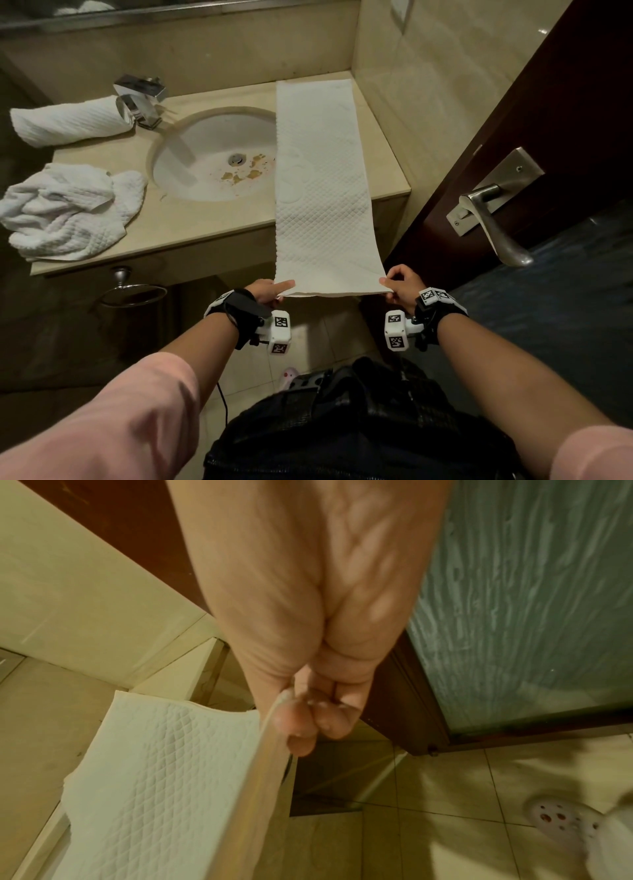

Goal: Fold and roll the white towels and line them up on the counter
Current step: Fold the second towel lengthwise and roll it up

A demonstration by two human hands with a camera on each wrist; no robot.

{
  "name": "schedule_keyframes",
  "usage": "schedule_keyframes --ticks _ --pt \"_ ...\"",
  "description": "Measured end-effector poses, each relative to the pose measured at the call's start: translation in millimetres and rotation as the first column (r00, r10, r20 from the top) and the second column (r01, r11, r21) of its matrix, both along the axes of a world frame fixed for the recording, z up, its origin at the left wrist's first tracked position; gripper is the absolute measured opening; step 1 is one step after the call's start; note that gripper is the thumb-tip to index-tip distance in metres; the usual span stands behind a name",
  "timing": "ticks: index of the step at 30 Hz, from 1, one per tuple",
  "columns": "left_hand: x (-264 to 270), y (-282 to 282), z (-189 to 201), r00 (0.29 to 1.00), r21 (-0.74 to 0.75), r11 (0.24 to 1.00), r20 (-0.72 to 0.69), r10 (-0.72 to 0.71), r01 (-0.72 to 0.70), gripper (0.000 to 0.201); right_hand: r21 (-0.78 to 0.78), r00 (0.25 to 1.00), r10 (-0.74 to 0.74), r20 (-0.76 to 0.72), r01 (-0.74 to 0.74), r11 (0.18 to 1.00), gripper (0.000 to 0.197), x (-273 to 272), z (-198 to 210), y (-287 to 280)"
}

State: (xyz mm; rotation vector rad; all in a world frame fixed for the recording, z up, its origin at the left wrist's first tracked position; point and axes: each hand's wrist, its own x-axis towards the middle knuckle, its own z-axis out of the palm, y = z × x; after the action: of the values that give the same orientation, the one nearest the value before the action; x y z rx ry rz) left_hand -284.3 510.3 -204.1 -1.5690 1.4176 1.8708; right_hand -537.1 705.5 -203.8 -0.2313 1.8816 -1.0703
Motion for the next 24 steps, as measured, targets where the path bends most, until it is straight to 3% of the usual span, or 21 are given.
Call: schedule_keyframes --ticks 2,5,9,12,16,24 --pt "3 2 8 0.998 0.001 0.999 -0.03 -0.051 0.051 0.029 -0.002 1.0 0.006 0.005 -0.006 1.0 0.021 -1 -1 0" --pt "11 0 6 0.993 0.033 0.998 -0.1 -0.057 0.06 0.016 -0.009 0.999 0.034 0.041 -0.034 0.999 0.022 -1 -2 0" --pt "13 -2 4 0.989 0.06 0.993 -0.093 0.111 -0.106 0.007 -0.041 0.991 0.054 0.12 -0.049 0.998 0.022 1 0 -2" --pt "12 0 2 0.965 0.019 0.975 -0.141 0.223 -0.222 0.03 -0.066 0.98 0.063 0.187 -0.051 0.997 0.021 1 -1 0" --pt "14 2 4 0.964 0.063 0.98 -0.178 0.198 -0.189 0.024 -0.013 0.974 0.074 0.216 -0.073 0.997 0.025 -1 2 2" --pt "19 -5 11 0.935 0.203 0.95 -0.218 0.281 -0.238 0.015 0.014 0.984 0.06 0.166 -0.064 0.998 0.025 -4 8 0"
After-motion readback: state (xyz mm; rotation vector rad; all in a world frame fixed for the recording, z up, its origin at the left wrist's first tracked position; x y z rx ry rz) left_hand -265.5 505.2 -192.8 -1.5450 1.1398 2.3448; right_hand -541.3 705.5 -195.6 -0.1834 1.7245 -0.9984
